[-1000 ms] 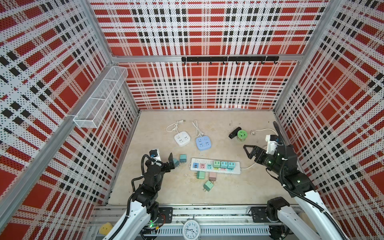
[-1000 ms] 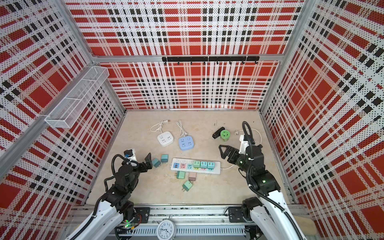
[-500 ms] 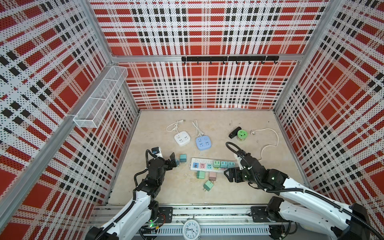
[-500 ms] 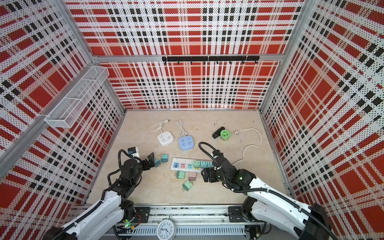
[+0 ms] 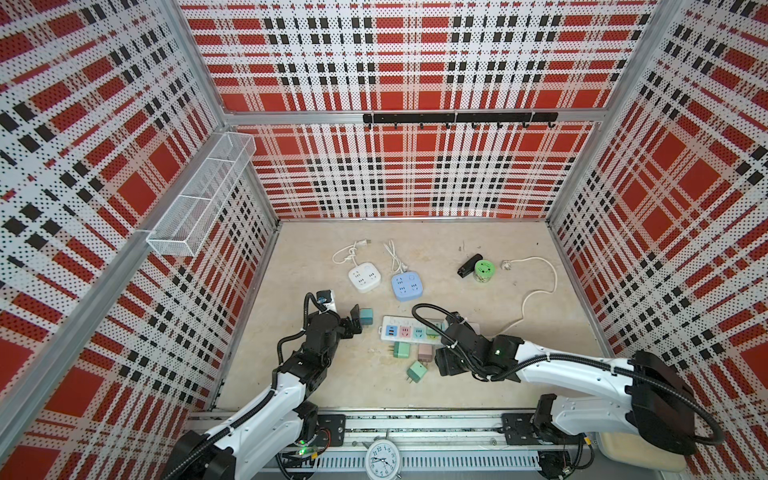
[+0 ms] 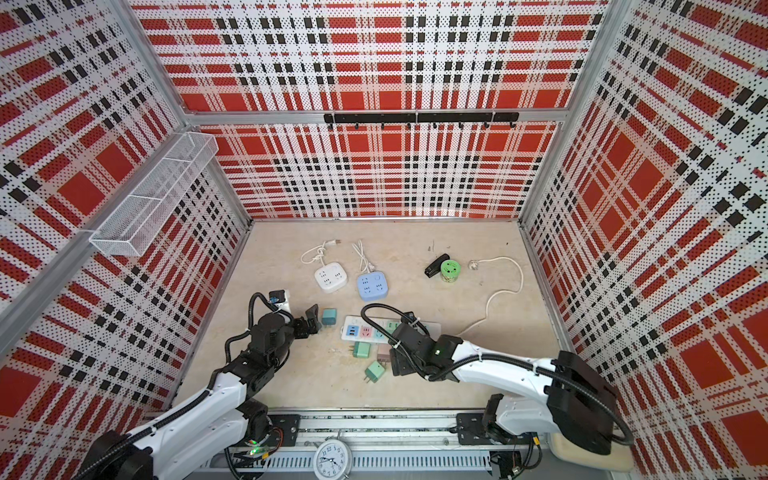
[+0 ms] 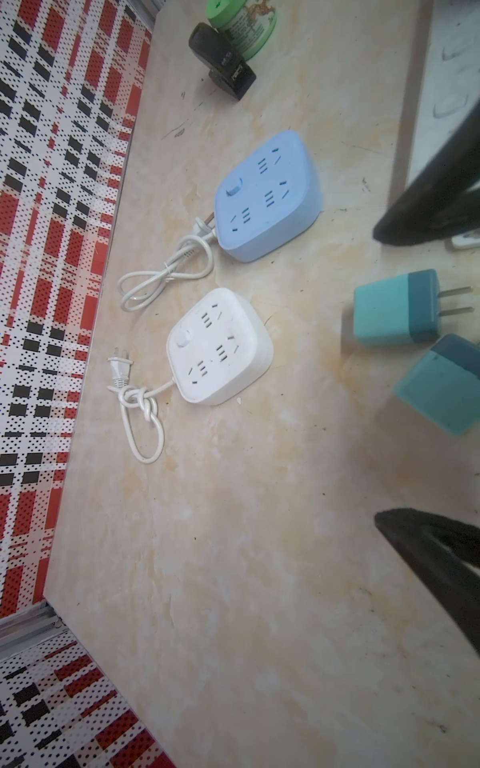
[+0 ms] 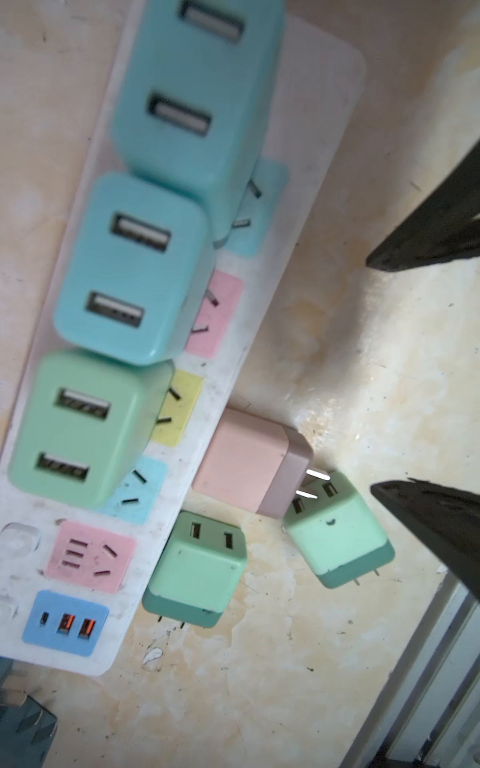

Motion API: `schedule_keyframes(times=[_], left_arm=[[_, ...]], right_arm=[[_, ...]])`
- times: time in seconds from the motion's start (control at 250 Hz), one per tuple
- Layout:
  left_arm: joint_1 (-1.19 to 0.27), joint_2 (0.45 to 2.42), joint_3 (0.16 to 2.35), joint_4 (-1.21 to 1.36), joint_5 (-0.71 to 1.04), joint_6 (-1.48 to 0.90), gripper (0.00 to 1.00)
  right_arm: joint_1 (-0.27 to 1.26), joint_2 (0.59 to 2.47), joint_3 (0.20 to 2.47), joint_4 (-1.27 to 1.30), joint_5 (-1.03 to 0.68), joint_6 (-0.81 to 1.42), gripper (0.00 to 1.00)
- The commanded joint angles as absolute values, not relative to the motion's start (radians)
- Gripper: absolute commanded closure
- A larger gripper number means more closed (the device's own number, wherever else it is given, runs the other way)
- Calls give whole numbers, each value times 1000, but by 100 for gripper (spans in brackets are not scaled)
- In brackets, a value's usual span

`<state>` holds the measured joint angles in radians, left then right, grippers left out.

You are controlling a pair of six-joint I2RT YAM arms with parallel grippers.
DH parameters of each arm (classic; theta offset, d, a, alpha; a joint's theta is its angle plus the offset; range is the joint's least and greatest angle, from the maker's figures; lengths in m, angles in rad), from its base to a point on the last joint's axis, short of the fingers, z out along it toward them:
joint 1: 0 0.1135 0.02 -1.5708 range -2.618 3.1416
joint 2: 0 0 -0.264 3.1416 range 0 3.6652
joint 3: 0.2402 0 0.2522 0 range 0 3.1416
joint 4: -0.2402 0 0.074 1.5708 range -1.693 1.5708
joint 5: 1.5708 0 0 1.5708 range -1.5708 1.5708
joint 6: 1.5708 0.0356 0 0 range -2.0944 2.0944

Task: Insert the plug
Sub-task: 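Lower the right gripper and close it on the pink adapter beside the strip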

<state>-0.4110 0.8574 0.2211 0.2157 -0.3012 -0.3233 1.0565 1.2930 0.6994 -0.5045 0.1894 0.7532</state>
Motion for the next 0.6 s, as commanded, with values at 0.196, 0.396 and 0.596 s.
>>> schedule_keyframes(times=[0.196, 0.396, 0.596], left_arm=[[-415, 862, 245, 242, -322, -318, 1], [-414, 881, 255, 243, -316, -316, 1], [-415, 893, 261, 243, -315, -313, 1]], right_arm=[[1102, 1422, 818, -488, 264, 786, 18], [1103, 1514, 876, -487, 273, 797, 17], [1107, 1610, 943, -528, 292, 806, 18]])
